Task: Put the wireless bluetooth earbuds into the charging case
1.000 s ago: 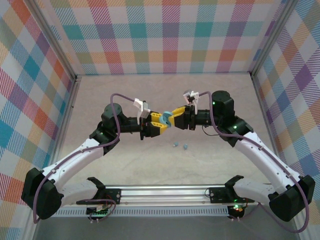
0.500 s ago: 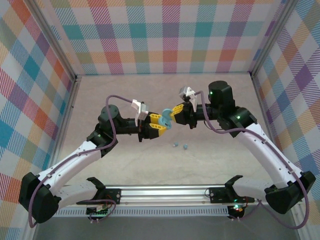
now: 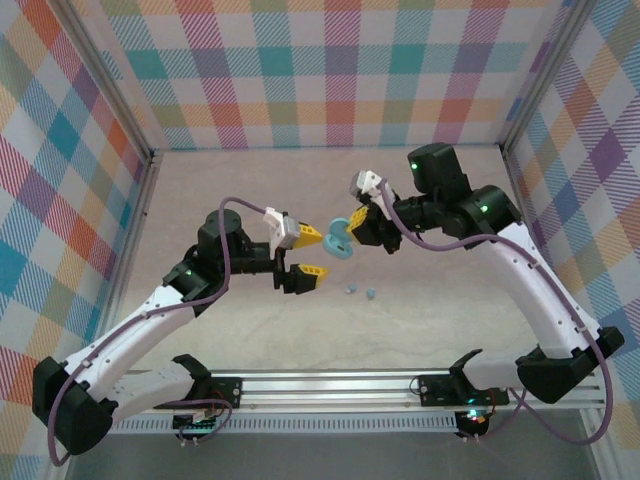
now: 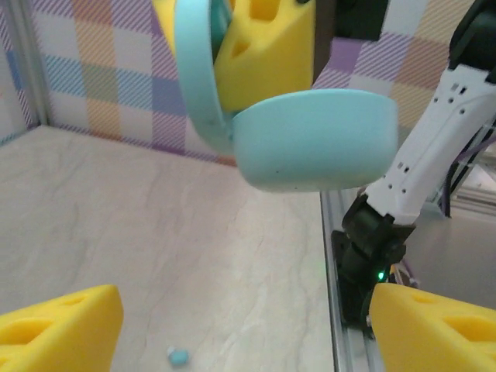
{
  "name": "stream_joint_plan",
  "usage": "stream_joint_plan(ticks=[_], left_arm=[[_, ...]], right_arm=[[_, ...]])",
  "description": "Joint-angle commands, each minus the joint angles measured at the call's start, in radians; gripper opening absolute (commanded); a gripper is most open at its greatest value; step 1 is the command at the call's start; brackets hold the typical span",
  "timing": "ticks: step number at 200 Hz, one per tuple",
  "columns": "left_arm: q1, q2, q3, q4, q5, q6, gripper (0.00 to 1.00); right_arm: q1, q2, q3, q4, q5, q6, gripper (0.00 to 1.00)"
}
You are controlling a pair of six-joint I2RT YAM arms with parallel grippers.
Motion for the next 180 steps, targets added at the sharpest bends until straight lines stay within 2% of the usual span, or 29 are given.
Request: stream_joint_plan(ticks=[1, 26, 52, 95, 124, 180], left_arm=[[0.006, -0.023, 0.098, -0.261, -0.042, 0.199, 0.87], [0.005, 0.037, 0.179, -0.392, 0.019, 0.225, 0.89], [0.005, 0.061, 0.177, -0.342, 0.064, 0.162, 0.92], [0.005, 0.072, 0.134, -0.302, 0.021, 0.098, 0.93], [0.001, 0.069, 0.061, -0.129, 0.049, -0.017, 0.93], [-0.066, 0.013, -0.110, 0.183, -0.031, 0.034, 0.93]], right_arm=[[0.091, 0.041, 0.042, -0.187, 0.215, -0.151, 0.04], [0.177, 0.057, 0.026, -0.181, 0.341, -0.188, 0.04], [0.244, 0.085, 0.035, -0.184, 0.504, -0.199, 0.03], [0.294, 0.089, 0.038, -0.158, 0.663, -0.192, 0.03], [0.301, 0.070, 0.023, -0.128, 0.674, -0.177, 0.03], [0.304, 0.046, 0.006, -0.117, 0.593, -0.164, 0.03]])
